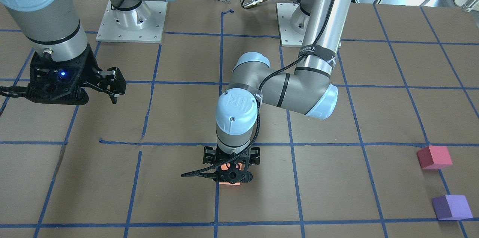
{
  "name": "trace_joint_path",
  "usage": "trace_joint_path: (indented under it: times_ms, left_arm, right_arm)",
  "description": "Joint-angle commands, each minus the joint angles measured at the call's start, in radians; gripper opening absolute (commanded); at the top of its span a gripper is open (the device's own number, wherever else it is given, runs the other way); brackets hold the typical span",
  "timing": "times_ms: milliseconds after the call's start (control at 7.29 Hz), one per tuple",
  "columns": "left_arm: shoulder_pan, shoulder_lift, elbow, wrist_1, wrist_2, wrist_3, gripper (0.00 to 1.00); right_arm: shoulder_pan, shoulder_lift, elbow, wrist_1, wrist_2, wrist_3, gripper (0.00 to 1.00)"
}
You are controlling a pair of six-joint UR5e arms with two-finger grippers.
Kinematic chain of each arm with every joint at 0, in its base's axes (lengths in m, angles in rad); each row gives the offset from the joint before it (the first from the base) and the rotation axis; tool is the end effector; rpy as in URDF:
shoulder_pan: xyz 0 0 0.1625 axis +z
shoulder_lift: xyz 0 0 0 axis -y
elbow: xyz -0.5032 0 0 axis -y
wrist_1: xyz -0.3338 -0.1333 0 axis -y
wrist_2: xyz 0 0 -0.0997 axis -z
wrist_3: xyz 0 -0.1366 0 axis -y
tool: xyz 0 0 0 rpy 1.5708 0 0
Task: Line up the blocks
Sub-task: 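Reach the left gripper to the orange cube and grasp it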
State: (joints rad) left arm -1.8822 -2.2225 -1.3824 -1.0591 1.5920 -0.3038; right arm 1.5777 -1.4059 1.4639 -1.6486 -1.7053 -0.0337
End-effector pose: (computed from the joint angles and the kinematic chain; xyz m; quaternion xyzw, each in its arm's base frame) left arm -0.3417 -0.6359 0.2818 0.0035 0.9996 -0.0263 0.0028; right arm 0.1186 -0.5174 0.5062 0.0196 -0.9975 0.0090 0.0673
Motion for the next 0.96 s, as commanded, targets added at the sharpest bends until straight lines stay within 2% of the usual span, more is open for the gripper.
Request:
trace_joint_path:
  times_ms: [0, 137, 275, 412, 549, 686, 824]
  left_arm:
    - [-0.009, -0.037, 0.002, 0.007, 0.025, 0.008, 1.0]
    - [-0.008, -0.045, 0.002, 0.008, 0.026, 0.008, 1.0]
    - [-0.008, -0.052, 0.002, 0.008, 0.026, 0.008, 1.0]
    - [-0.008, -0.061, 0.002, 0.034, 0.028, 0.009, 1.0]
    - [-0.009, -0.065, 0.002, 0.044, 0.026, 0.011, 0.97]
    - [-0.008, -0.063, -0.001, 0.042, 0.028, 0.012, 0.87]
    - [-0.008, -0.063, -0.004, 0.041, 0.051, 0.012, 0.4]
  right_arm:
    - [0.001, -0.028, -0.005, 0.016, 0.016, 0.0, 1.0]
    - [0.001, -0.048, -0.005, 0.016, 0.05, -0.003, 1.0]
    - [0.004, -0.1, -0.005, 0.022, 0.125, -0.002, 1.0]
    - [0.007, -0.116, -0.004, 0.065, 0.128, -0.002, 1.0]
    - [0.007, -0.096, 0.01, 0.087, 0.131, -0.002, 1.0]
    - [0.01, -0.097, 0.025, 0.087, 0.139, -0.003, 1.0]
    - [0.008, -0.094, 0.026, 0.081, 0.173, -0.003, 1.0]
